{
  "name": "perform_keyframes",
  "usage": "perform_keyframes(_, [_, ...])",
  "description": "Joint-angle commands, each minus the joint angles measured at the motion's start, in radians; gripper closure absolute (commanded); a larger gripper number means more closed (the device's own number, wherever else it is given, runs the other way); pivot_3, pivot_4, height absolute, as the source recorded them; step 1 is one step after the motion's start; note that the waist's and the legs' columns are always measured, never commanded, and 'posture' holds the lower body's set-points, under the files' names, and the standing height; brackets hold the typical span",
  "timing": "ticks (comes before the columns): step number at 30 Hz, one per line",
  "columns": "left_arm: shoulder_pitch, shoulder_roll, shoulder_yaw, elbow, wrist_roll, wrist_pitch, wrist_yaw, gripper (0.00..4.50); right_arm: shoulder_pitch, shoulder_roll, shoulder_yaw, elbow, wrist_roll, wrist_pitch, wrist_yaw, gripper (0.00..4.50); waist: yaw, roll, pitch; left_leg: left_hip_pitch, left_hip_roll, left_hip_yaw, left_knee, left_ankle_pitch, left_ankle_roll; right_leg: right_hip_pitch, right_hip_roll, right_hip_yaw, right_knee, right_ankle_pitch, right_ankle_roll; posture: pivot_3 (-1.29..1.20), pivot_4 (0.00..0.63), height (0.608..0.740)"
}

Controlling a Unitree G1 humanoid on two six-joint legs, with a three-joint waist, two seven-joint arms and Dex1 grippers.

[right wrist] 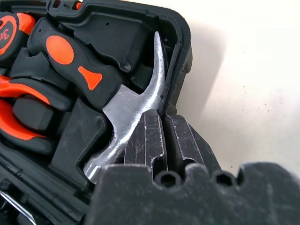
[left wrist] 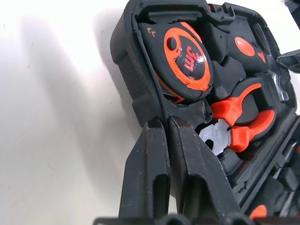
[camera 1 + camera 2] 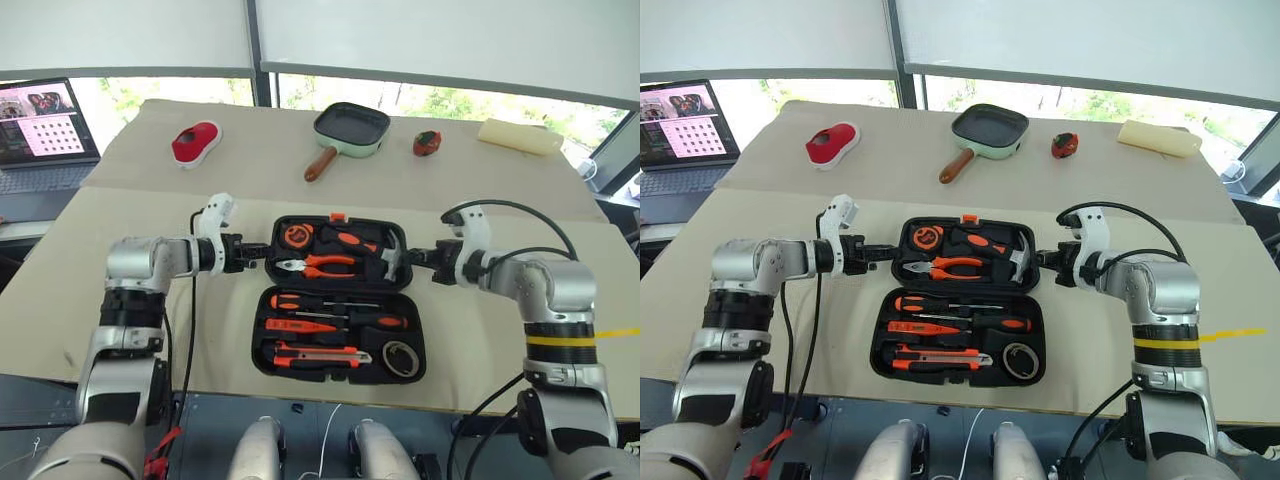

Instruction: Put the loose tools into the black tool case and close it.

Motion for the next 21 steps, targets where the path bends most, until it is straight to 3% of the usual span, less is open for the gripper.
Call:
perform_keyframes(1, [0.078,-0.043,0.020,-0.210,-0.050,-0.165,-0.020,4.50,0.030,0.014,-0.024,-0.218,0.081,-0.020,0.020,4.49,0.000,0.000,0.000,-0.001,0.000,0.000,0.000,0.000,0.000,-0.001,0.000,0.000,0.000,0.000,0.000,0.00,0.150,0.740])
perform_keyframes(6, [0.268,-0.066,0.012,-0.393,0.044,-0.447,0.037,4.50,0.208,-0.002,0.013,-0.476,0.034,-0.189,0.035,4.49,0.001,0.000,0.000,-0.001,0.000,-0.001,0.000,0.000,0.000,-0.001,-0.001,0.000,-0.001,0.000,0.000,0.00,0.150,0.740])
perform_keyframes(10, [0.385,-0.041,-0.010,-0.446,0.107,-0.599,0.043,4.50,0.407,-0.084,0.081,-0.616,-0.079,-0.447,0.094,4.49,-0.002,0.000,0.000,-0.001,0.000,-0.001,0.000,0.000,0.000,0.000,-0.001,0.000,-0.001,0.000,0.000,0.00,0.150,0.740])
perform_keyframes(14, [0.451,-0.014,0.007,-0.422,0.170,-0.743,0.071,4.50,0.577,-0.132,0.080,-0.638,-0.178,-0.723,0.147,4.49,-0.004,0.000,0.000,0.003,0.000,0.000,-0.001,0.000,0.000,0.003,0.000,0.001,-0.002,0.000,0.000,0.00,0.150,0.740])
perform_keyframes(21, [0.547,0.038,0.049,-0.437,0.193,-0.877,0.081,4.50,0.730,-0.204,0.072,-0.581,-0.334,-1.131,0.208,4.49,-0.010,0.000,0.000,0.007,0.002,0.003,-0.001,0.000,0.000,0.004,0.002,0.002,-0.001,0.000,-0.001,0.00,0.150,0.740])
